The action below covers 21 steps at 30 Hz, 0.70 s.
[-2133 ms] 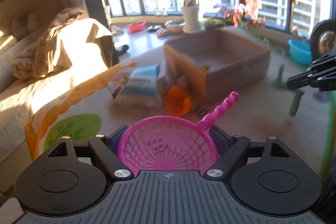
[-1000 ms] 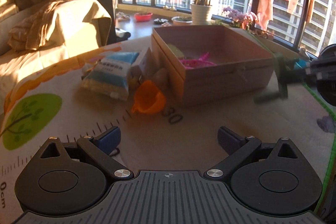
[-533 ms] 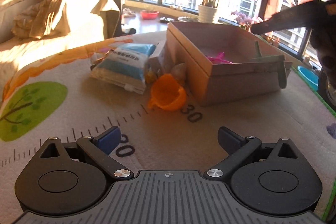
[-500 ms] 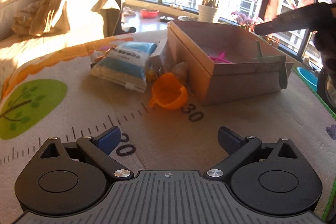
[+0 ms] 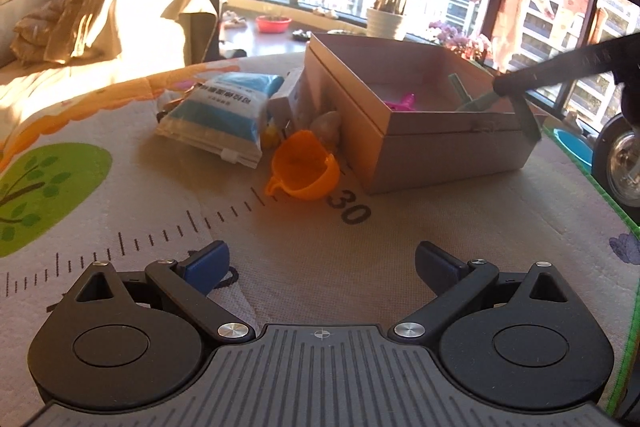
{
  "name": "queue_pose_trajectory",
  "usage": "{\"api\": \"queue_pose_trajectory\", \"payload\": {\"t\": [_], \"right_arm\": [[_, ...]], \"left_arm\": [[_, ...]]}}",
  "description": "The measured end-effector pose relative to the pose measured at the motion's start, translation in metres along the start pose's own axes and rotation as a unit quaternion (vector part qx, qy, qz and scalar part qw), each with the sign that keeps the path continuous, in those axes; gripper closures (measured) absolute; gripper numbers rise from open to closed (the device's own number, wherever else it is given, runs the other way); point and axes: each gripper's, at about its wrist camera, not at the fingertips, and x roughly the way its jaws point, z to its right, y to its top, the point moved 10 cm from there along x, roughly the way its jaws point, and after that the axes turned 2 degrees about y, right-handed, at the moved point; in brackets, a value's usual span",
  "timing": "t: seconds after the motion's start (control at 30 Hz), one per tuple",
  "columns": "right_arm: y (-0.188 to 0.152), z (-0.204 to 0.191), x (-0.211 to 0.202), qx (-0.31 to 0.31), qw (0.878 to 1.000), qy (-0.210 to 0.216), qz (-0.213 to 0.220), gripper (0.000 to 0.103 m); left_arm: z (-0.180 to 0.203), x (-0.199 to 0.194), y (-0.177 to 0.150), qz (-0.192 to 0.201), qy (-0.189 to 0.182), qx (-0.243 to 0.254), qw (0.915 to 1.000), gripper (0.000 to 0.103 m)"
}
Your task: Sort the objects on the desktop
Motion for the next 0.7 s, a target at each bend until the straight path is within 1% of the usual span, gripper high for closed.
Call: {"api": "queue_pose_trajectory", "payload": {"t": [0.07,0.17,0.23,0.3,0.4,0.43,0.47,0.5,0.57,0.6,0.7], "right_arm": [[0.014,0.002,0.003,-0.008,1.0,-0.014,0.016,0.084],[0.031,0.009,0.013,0.001,0.999,-0.031,0.038,0.084],[0.037,0.013,0.018,0.01,0.998,-0.042,0.043,0.083],[0.037,0.012,0.02,0.02,0.998,-0.036,0.044,0.081],[0.035,0.002,0.021,0.021,0.999,-0.022,0.042,0.08],[0.036,-0.002,0.022,0.019,0.999,-0.018,0.041,0.08],[0.038,-0.008,0.023,0.016,0.999,-0.012,0.04,0.076],[0.041,-0.014,0.024,0.015,0.999,-0.006,0.038,0.07],[0.05,-0.027,0.028,0.019,0.999,0.011,0.031,0.065],[0.054,-0.035,0.033,0.023,0.999,0.022,0.024,0.064],[0.07,-0.057,0.054,0.032,0.998,0.054,-0.001,0.064]], "left_arm": [[-0.001,0.0,-0.001,-0.001,0.003,-0.001,1.0,0.001],[-0.002,0.002,0.002,0.0,0.012,0.002,0.9999,0.001],[-0.006,0.004,0.008,0.004,0.022,-0.001,0.9998,0.001],[-0.01,0.008,0.017,0.009,0.032,-0.007,0.9994,0.001],[-0.009,0.019,0.031,0.016,0.022,-0.007,0.9996,0.001],[-0.007,0.025,0.034,0.015,0.021,-0.004,0.9997,0.003],[-0.006,0.03,0.037,0.012,0.023,0.001,0.9997,0.011],[-0.005,0.035,0.038,0.011,0.027,0.008,0.9995,0.015],[-0.005,0.041,0.04,0.009,0.033,0.017,0.9993,0.041],[-0.006,0.042,0.039,0.009,0.032,0.016,0.9993,0.048],[-0.01,0.033,0.035,0.014,0.017,0.012,0.9997,0.05]]}}
